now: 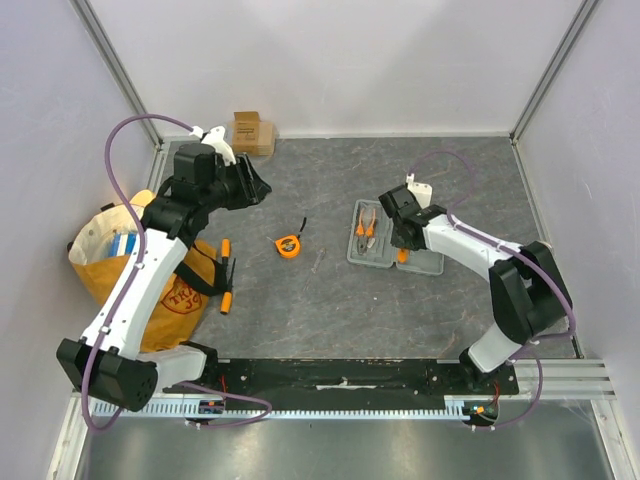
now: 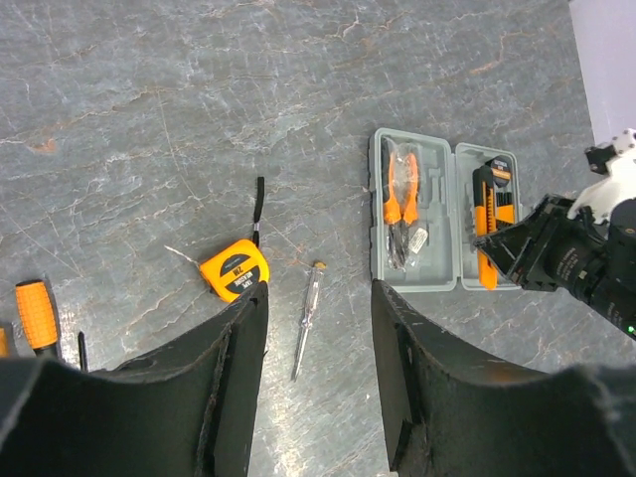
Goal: Pack the tool kit
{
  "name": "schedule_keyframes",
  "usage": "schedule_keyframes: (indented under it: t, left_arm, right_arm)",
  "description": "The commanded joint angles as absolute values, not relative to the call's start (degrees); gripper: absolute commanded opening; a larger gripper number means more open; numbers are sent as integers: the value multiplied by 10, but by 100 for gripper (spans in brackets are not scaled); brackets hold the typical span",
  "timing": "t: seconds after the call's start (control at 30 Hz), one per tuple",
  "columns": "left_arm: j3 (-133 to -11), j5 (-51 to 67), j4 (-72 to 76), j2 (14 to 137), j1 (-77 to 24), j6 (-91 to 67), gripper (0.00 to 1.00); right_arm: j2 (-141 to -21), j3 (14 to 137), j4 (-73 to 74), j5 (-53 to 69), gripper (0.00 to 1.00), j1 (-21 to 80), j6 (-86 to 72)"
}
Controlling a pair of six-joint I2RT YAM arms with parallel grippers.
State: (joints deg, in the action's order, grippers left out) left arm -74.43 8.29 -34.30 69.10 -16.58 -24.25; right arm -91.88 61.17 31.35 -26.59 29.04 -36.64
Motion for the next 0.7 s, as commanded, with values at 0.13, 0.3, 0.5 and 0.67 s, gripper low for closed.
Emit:
schedule_keyframes:
  t: [0.13, 0.3, 0.5, 0.67]
  left_arm:
    - [-772, 100, -320, 702, -166, -212, 52]
    - [-775, 101, -320, 713, -166, -211, 52]
    - [-776, 101, -320, 717, -166, -212, 52]
    - [-775, 100, -321, 717, -165, -212, 51]
  right_arm:
    - [-952, 606, 294, -236, 18, 269, -325]
    - [-968, 613, 285, -231, 19, 266, -284]
    - [-987, 611, 259, -211, 23, 265, -244]
    - [-987, 608, 256, -215, 31, 263, -264]
